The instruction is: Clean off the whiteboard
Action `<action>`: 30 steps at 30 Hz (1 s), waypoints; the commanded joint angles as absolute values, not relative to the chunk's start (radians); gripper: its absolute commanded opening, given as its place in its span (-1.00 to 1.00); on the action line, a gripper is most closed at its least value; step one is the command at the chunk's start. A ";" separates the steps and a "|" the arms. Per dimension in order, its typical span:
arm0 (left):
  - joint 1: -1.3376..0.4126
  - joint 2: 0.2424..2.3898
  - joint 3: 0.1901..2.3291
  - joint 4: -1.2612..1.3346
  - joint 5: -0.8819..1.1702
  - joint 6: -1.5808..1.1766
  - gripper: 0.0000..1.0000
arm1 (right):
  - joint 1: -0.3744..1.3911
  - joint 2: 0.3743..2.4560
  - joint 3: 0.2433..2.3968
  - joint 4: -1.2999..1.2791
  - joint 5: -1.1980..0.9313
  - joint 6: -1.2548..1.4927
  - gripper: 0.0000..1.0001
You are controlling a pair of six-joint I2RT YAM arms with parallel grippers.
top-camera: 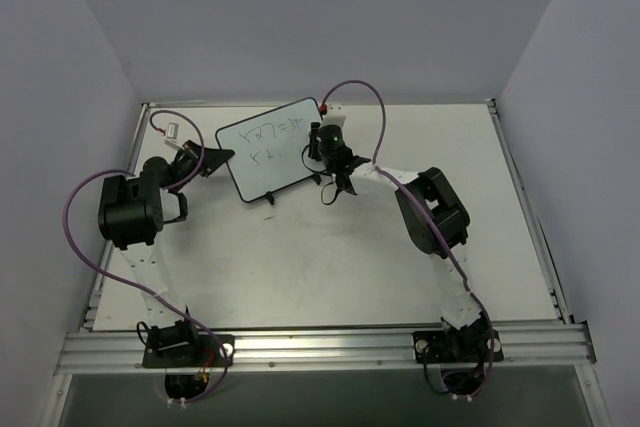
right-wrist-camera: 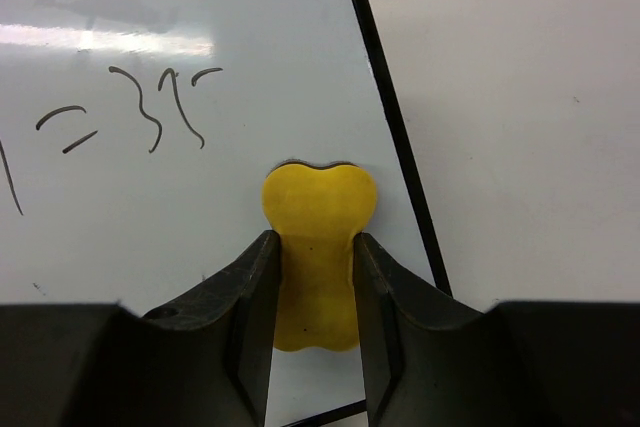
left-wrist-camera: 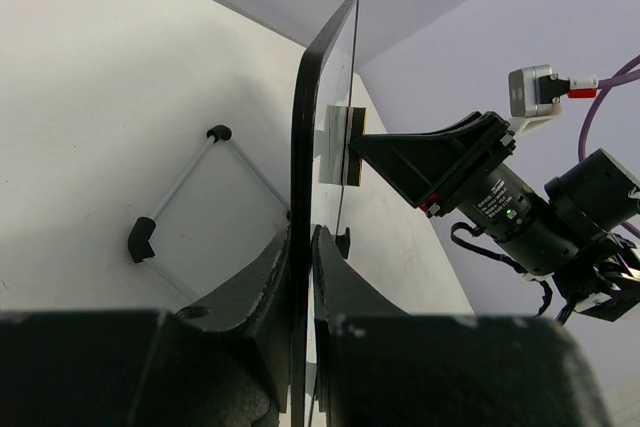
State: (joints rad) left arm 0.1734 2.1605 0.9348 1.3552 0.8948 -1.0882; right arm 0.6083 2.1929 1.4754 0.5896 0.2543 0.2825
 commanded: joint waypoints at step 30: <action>0.163 2.145 0.922 1.583 0.896 -1.040 -0.95 | 0.631 2.155 1.359 0.609 0.276 0.347 -1.00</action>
State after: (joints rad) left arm 0.1722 2.1601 0.9321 1.3590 0.8955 -1.0794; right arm 0.7052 2.1723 1.3849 0.6582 0.2516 0.3321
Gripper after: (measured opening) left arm 0.174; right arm 0.284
